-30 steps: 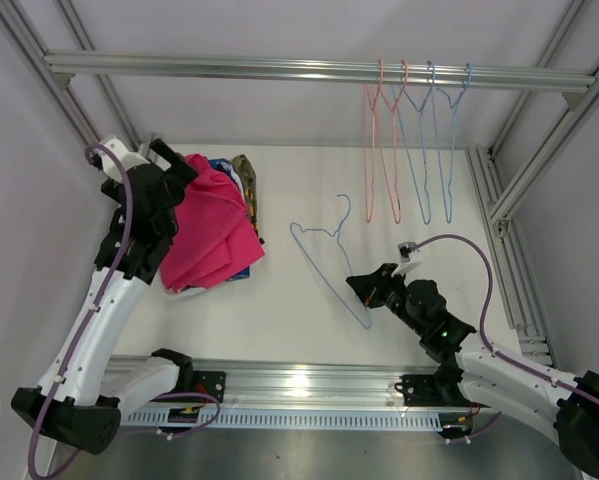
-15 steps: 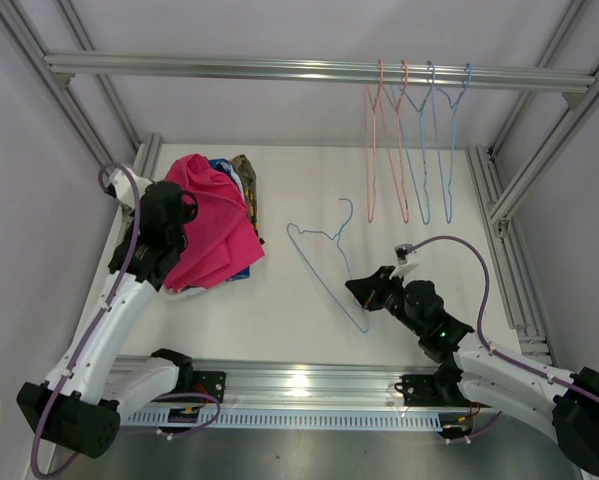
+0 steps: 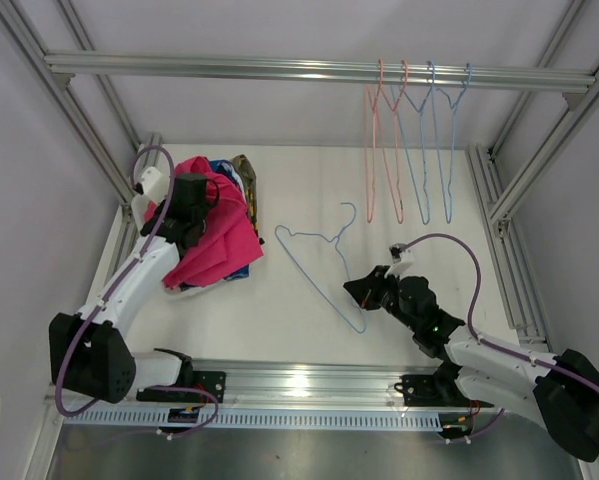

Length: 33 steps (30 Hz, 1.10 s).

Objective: Remove the trousers from the hanger
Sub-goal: Place the trousers in the bin.

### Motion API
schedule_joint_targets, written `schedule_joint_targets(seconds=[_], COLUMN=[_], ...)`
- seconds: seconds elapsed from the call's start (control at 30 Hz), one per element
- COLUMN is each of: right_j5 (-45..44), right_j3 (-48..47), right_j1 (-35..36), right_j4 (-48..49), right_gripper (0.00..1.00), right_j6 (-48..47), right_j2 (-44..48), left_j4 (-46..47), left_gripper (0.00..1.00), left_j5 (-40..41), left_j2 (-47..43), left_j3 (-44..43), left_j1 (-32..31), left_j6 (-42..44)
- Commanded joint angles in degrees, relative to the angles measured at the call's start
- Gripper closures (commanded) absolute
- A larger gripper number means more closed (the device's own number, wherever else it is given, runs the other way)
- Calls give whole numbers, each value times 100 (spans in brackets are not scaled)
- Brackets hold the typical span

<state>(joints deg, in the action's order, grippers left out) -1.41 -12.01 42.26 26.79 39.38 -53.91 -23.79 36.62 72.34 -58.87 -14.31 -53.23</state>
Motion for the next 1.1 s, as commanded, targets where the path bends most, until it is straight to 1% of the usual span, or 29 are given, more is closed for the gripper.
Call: schedule_joint_targets(seconds=[0.0, 0.1, 0.2, 0.27, 0.3, 0.33, 0.37, 0.4, 0.5, 0.53, 0.57, 0.6, 0.7, 0.87, 0.93, 0.97, 1.0, 1.07], right_j5=[71, 238, 264, 247, 229, 203, 194, 185, 167, 167, 167, 185, 202, 176, 141, -146, -271, -595], right_j3=[-29, -21, -29, -47, -64, -117, -143, -178, -337, -407, -451, -495, -636, -899, -1013, -1092, -1258, -1470], right_j1=[-78, -95, -95, -104, -104, -104, -104, -104, -104, -95, -95, -95, -86, -7, 115, 185, 412, 703], right_j4=[433, 407, 284, 161, -5, -102, -190, -339, -630, -683, -727, -823, -921, -956, -973, -1034, -1035, -1139], right_gripper=[100, 100, 100, 100, 100, 100, 100, 100, 100, 100, 100, 100, 100, 100, 100, 100, 100, 100], right_j6=[-70, -44, -9, -9, -26, -61, -79, -88, -149, -167, -184, -202, -228, -264, -299, -342, -465, -623], right_j2=[-102, -67, 116, 257, 406, 486, 556, 679, 829, 890, 900, 900, 839, 514, 382, 338, 215, 92], left_j4=[217, 68, -81, -73, -73, -177, -239, -310, -363, -372, -381, -398, -416, -240, -214, -248, -214, -187], left_gripper=[99, 99, 99, 94, 90, 80, 75, 67, 55, 46, 41, 31, 20, 15, 14, 13, 13, 12], left_j5=[-313, -427, -524, -647, -752, -805, -875, -946, -1253, -1350, -1403, -1456, -1666, -2403, -2475, -2476, -2441, -2292], left_j2=[368, 632, 545, 222, 89, -34, -296, -412, -921, -1036, -1142, -1325, -1555, -1846, -1828, -1820, -1819, -1846], left_j3=[148, 95, 104, 121, 95, -9, -62, -107, -300, -370, -397, -423, -529, -617, -800, -880, -924, -986], left_j1=[95, 103, 95, 95, 95, 95, 86, 86, 7, -37, -46, -46, -46, -177, -353, -406, -546, -696], left_j6=[-363, -504, -635, -575, -522, -452, -408, -268, -13, 171, 234, 365, 655, 1086, 1350, 1438, 1639, 1755])
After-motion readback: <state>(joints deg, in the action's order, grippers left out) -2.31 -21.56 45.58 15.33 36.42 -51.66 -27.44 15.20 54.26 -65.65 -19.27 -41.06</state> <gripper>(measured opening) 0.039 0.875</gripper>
